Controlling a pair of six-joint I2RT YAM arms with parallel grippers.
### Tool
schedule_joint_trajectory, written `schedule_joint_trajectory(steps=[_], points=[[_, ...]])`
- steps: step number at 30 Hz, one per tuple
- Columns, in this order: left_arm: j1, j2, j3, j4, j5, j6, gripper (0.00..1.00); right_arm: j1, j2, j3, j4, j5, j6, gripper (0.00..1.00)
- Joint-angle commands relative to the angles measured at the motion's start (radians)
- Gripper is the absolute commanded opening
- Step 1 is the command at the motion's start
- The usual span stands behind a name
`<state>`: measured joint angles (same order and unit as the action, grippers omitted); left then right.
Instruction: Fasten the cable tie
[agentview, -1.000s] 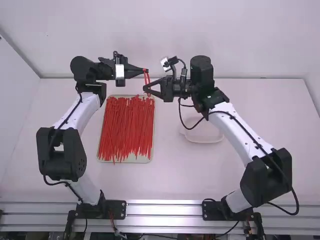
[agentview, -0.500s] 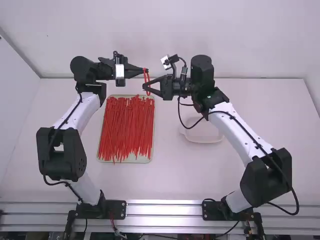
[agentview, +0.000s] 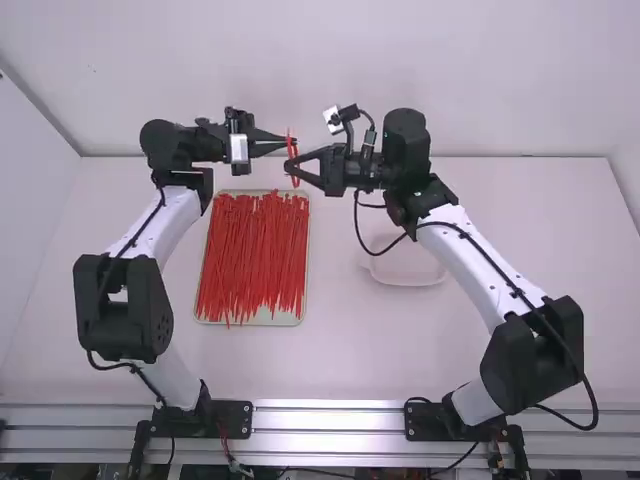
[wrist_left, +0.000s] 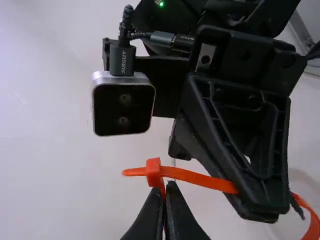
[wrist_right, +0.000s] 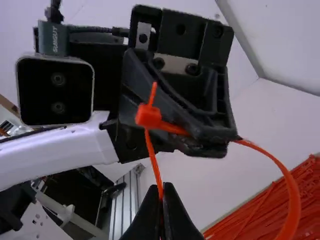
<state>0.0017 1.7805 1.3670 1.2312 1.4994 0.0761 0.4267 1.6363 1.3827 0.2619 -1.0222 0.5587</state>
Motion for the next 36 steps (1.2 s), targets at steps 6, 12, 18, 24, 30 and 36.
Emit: schedule_joint_trajectory(steps=[6,12,18,24,30,36], points=[[-0.018,0.0,-0.041,0.044,0.031,-0.001,0.02,-0.001,0.01,0.024,0.05,0.055,0.047,0.0],[-0.036,0.0,-0.045,0.042,0.042,0.0,0.02,-0.001,0.01,0.024,0.054,0.062,0.047,0.0],[-0.032,0.0,-0.048,0.04,0.066,-0.002,0.02,-0.003,0.01,0.024,0.073,0.058,0.048,0.0],[-0.032,0.0,-0.048,0.038,0.066,-0.009,0.02,-0.012,0.01,0.024,0.075,0.058,0.048,0.0],[-0.042,0.0,-0.048,0.039,0.066,-0.028,0.02,-0.032,0.01,0.024,0.078,0.055,0.085,0.0],[-0.054,0.0,-0.083,0.067,0.066,-0.016,0.02,-0.041,0.01,0.024,0.129,0.055,0.1,0.0]])
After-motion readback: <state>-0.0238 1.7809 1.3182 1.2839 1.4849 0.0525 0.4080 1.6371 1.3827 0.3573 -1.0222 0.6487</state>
